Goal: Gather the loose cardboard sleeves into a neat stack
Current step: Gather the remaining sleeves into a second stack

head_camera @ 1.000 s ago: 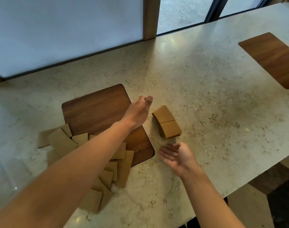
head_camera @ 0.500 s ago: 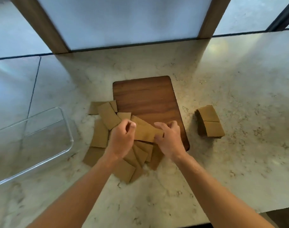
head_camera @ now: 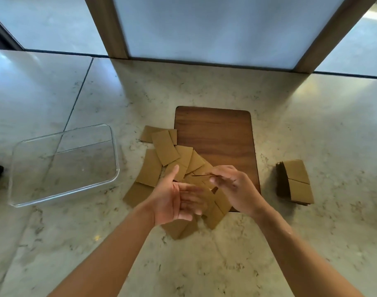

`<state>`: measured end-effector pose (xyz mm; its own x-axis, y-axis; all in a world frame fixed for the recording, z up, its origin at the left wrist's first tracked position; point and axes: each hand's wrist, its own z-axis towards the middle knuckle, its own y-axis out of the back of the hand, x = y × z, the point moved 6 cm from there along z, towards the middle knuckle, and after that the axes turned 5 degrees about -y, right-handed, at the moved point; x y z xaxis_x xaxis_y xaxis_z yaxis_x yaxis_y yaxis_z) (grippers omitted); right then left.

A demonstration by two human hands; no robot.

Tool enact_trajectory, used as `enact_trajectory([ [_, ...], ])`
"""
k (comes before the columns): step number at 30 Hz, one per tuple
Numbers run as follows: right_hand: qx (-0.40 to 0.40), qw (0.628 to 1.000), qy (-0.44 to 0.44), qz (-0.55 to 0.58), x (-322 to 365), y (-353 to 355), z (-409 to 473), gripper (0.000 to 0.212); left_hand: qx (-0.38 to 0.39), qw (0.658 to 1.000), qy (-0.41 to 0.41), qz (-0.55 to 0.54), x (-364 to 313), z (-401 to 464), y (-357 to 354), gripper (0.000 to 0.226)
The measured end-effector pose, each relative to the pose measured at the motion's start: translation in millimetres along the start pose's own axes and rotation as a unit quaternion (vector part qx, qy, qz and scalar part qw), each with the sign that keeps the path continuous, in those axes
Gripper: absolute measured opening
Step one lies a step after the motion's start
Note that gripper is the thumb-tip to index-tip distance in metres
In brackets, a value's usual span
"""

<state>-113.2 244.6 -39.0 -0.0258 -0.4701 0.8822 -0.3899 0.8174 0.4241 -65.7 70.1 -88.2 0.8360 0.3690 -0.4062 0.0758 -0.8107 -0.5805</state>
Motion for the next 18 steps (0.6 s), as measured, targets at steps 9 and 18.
enact_trajectory([
  [9,0.06,0.996,0.004,-0.058,8.4,-11.3,8.5,0.054,0.038,0.985,-0.134,-0.105,-6.3,1.0,1.2,0.028],
  [18,-0.043,0.951,-0.187,-0.245,-39.5,-34.5,11.7,0.055,-0.075,0.961,-0.196,-0.178,-19.1,8.4,25.1,0.011],
])
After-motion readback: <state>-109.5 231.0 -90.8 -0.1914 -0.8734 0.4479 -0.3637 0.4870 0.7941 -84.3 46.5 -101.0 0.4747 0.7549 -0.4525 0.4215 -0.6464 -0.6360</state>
